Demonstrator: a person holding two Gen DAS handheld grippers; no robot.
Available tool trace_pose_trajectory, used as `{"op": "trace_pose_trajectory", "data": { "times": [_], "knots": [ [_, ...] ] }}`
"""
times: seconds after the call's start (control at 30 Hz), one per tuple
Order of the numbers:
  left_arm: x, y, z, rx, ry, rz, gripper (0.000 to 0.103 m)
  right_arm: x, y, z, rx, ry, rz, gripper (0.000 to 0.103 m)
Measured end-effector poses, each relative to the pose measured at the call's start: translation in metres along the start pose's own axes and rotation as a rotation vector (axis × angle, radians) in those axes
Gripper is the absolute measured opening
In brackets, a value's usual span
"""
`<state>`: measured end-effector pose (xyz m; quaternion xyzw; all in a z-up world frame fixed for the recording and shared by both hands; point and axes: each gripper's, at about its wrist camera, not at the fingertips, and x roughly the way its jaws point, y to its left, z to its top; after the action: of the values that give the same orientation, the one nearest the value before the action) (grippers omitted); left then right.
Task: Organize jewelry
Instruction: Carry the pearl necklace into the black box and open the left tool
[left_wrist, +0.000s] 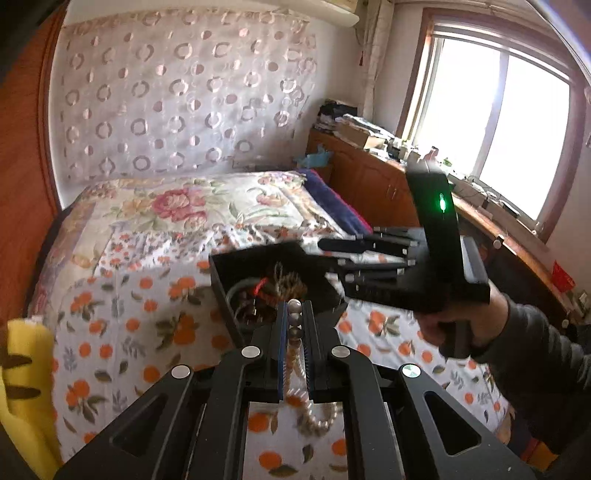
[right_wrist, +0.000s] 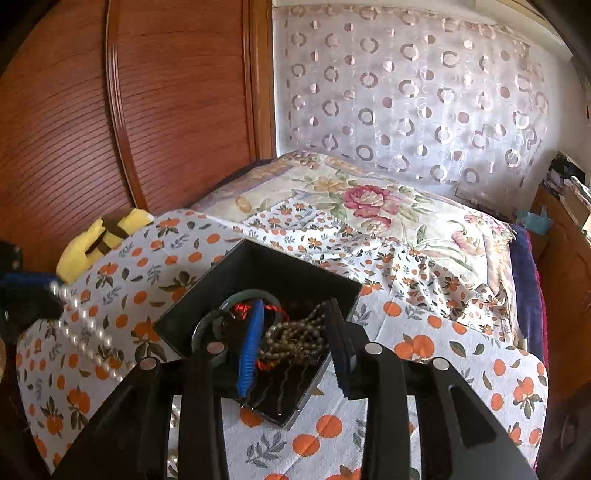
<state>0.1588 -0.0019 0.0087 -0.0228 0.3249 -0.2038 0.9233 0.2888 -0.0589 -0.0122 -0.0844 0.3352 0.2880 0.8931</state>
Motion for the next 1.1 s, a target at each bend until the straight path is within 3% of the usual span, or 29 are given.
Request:
{"op": "trace_pose_trajectory", "data": {
  "times": [0.43,0.83,0.97,1.1],
  "knots": [
    [-0.007,-0.033,0.072,0.106,-0.078,0.056,0.007,-0.031,-0.017,-0.013,0.042,-0.043,0.008,0.037],
    [-0.015,-0.039,0.126,0.121,-0.165,0.091,0.007,-0.058,-0.016,-0.011,0.052,-0.092,0.021,0.037],
    [-0.007,-0.033,0.132,0.109,-0.163,0.103,0.007,-0.059,-0.016,-0.012,0.051,-0.091,0.021,0.037],
    [0.018,-0.025,0.12,0.096,-0.105,0.111,0.007,-0.059,-0.016,-0.016,0.06,-0.085,0.018,0.037]
  ]
}}
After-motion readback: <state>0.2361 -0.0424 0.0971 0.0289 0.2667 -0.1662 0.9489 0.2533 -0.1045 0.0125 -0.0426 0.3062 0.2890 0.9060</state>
